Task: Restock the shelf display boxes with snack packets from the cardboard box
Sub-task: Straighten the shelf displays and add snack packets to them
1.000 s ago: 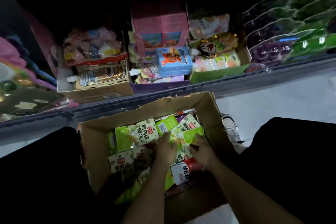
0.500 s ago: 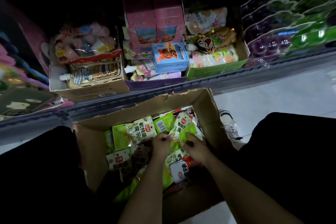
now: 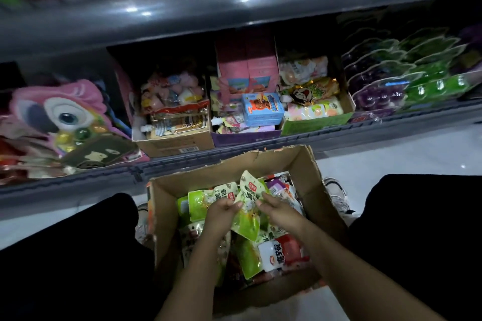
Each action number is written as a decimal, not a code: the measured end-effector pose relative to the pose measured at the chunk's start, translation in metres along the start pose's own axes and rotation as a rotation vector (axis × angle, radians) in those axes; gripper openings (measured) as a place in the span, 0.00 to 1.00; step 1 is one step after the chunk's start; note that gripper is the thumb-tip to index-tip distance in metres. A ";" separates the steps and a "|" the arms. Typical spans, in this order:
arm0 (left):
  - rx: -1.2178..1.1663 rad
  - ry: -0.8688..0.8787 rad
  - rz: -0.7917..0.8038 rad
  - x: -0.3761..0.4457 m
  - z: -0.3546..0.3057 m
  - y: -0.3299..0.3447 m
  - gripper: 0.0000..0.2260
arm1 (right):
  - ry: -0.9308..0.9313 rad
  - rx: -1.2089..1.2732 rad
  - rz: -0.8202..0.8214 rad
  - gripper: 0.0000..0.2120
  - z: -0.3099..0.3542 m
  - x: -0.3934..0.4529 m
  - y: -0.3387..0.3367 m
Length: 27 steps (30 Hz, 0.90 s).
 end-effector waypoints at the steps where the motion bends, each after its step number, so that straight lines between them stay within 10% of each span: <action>1: -0.003 0.013 0.009 -0.005 -0.007 -0.006 0.11 | -0.024 0.011 -0.017 0.29 0.006 -0.004 0.000; 9: -0.069 0.166 0.086 -0.047 -0.068 -0.045 0.10 | -0.259 0.169 -0.294 0.24 0.076 -0.046 -0.027; 27: -0.144 0.678 0.087 -0.171 -0.315 -0.116 0.06 | -0.664 0.427 -0.165 0.06 0.287 -0.198 -0.087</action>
Point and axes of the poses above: each hand's wrist, its own x-axis towards the middle knuckle, its own y-axis out of the palm, z = x × y, the point moved 7 cm from there along x, towards the middle knuckle, and after that the axes turned 4 degrees about x, right-handed, at the moved point
